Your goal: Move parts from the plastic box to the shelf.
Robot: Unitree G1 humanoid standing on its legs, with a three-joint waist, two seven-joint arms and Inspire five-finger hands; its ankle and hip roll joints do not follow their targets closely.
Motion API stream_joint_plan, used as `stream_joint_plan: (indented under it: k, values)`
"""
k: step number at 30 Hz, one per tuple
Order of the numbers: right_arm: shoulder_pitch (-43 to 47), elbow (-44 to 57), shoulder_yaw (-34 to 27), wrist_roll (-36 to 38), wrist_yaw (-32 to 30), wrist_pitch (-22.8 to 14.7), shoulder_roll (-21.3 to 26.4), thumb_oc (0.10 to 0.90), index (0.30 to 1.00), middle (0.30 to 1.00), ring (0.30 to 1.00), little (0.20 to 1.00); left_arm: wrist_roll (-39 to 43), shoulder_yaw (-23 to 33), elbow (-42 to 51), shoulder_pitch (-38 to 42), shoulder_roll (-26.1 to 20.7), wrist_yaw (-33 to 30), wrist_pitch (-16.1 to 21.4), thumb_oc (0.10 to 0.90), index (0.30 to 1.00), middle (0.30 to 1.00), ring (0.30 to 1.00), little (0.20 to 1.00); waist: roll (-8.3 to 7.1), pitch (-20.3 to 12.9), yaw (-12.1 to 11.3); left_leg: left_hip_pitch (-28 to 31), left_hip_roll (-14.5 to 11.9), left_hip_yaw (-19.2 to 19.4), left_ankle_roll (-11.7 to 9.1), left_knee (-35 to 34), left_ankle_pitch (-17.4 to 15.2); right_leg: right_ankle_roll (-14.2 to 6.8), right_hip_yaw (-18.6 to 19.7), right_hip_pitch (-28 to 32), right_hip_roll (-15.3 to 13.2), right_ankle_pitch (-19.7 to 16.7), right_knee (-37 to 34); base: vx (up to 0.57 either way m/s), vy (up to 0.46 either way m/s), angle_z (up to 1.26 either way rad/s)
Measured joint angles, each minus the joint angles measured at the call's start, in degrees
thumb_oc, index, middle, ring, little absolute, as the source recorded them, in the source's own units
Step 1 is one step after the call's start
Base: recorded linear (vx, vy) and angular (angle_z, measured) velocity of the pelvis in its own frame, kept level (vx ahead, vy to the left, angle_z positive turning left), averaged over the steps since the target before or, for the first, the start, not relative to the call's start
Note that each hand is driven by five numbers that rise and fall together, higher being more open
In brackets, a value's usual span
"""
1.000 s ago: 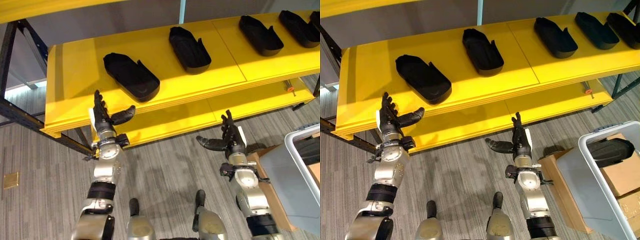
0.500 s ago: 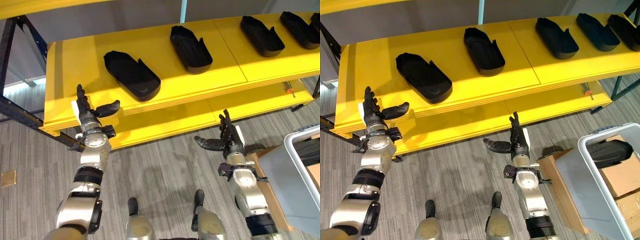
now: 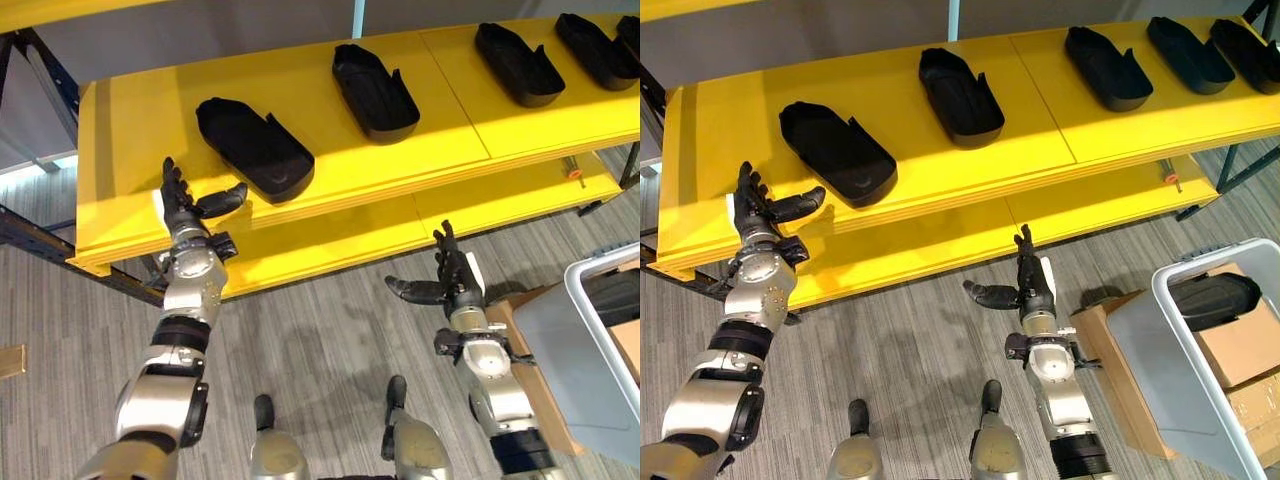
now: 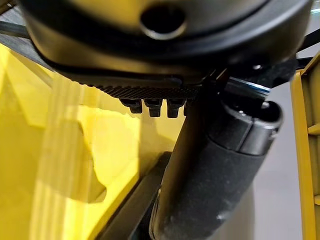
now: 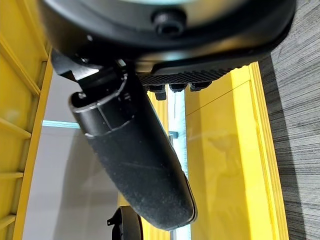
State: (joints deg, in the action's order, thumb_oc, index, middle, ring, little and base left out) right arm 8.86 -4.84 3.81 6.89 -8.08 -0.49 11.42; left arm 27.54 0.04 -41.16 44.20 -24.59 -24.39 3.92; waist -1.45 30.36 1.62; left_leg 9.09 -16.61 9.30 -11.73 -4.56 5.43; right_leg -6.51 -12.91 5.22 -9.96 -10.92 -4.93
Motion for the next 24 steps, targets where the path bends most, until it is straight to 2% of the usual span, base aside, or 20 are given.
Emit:
stream_joint_plan:
  k: [5, 8, 14, 24]
  values:
    - [0.0, 0.0, 0.0, 0.0, 0.0, -0.2, 0.7, 0.9, 1.0, 1.0, 1.0, 1.0, 1.6, 0.1, -1.3, 1.2, -0.4, -0.1, 0.3, 0.9, 1.0, 1.0, 1.0, 1.0, 0.0, 0.0, 0.1, 0.0, 0.1, 0.0, -0.1, 0.0, -0.1, 0.0, 0.0, 0.0, -0.1, 0.0, 0.0, 0.01, -0.001, 0.0]
    - [-0.2, 0.0, 0.0, 0.0, 0.0, -0.3, 0.9, 0.9, 1.0, 1.0, 1.0, 1.0, 3.8, 0.1, -2.1, 2.7, -2.5, -0.3, 0.7, 0.9, 1.0, 1.0, 1.0, 1.0, 0.0, 0.0, 0.1, 0.0, 0.1, 0.1, -0.1, 0.0, -0.1, 0.0, 0.0, -0.1, -0.1, 0.0, 0.0, 0.02, -0.003, 0.0]
    - [-0.2, 0.1, 0.1, 0.0, 0.0, -0.5, 1.1, 0.9, 1.0, 1.0, 1.0, 1.0, 5.8, -0.1, -7.8, 6.3, -3.9, 0.0, 1.4, 0.9, 1.0, 1.0, 1.0, 1.0, 0.01, 0.0, 0.2, 0.0, 0.4, 0.0, 0.0, 0.0, -0.1, 0.0, 0.0, -0.1, -0.3, 0.0, 0.0, 0.0, 0.0, 0.0]
    - [-1.7, 0.6, 1.7, -0.2, -0.3, -1.1, 2.7, 0.9, 1.0, 1.0, 1.0, 1.0, 8.2, -1.1, -17.0, 11.0, -3.9, 0.2, 1.4, 0.9, 1.0, 1.0, 1.0, 1.0, 0.01, 0.0, 2.9, -0.8, 0.8, 0.3, 0.0, 0.0, -0.2, 0.0, 0.8, -1.1, -0.7, 0.0, 0.0, 0.0, 0.0, -0.01]
